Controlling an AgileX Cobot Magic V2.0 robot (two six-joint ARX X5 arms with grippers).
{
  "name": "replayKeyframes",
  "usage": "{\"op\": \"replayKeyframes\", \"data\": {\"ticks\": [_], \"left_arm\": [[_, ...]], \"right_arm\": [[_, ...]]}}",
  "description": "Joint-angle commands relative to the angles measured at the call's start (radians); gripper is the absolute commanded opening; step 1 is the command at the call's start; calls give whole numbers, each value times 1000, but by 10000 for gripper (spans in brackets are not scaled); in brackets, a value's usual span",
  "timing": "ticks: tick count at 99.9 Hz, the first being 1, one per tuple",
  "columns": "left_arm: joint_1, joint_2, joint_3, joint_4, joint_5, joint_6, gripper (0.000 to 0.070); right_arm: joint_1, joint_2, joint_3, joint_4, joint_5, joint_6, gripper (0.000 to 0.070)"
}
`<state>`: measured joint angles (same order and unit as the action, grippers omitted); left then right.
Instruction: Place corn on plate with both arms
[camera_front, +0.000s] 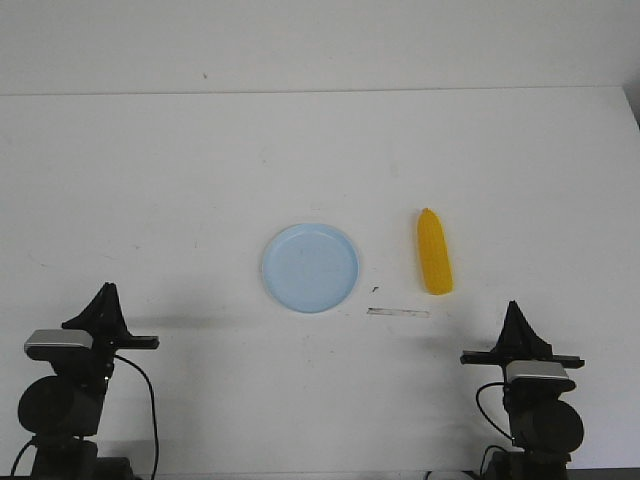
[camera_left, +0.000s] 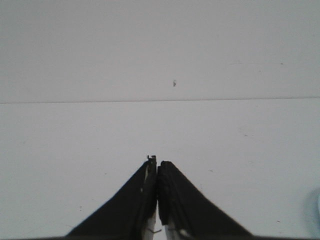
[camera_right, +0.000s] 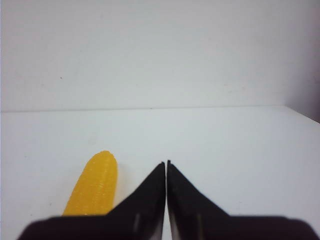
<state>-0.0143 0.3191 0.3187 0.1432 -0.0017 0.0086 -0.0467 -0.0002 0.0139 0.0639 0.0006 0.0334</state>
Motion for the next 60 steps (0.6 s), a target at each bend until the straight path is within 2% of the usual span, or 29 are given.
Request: {"op": "replayKeyframes", "data": {"ticks": [1, 17, 60], "left_arm": [[-16, -1, 10, 14, -1, -1, 1], [-24, -8, 10, 15, -30, 0, 1], [-24, -8, 10, 14, -29, -1, 2]], "right_arm": [[0, 1, -1, 10, 0, -1, 2], [0, 1, -1, 10, 0, -1, 2], [0, 1, -1, 10, 0, -1, 2]]}}
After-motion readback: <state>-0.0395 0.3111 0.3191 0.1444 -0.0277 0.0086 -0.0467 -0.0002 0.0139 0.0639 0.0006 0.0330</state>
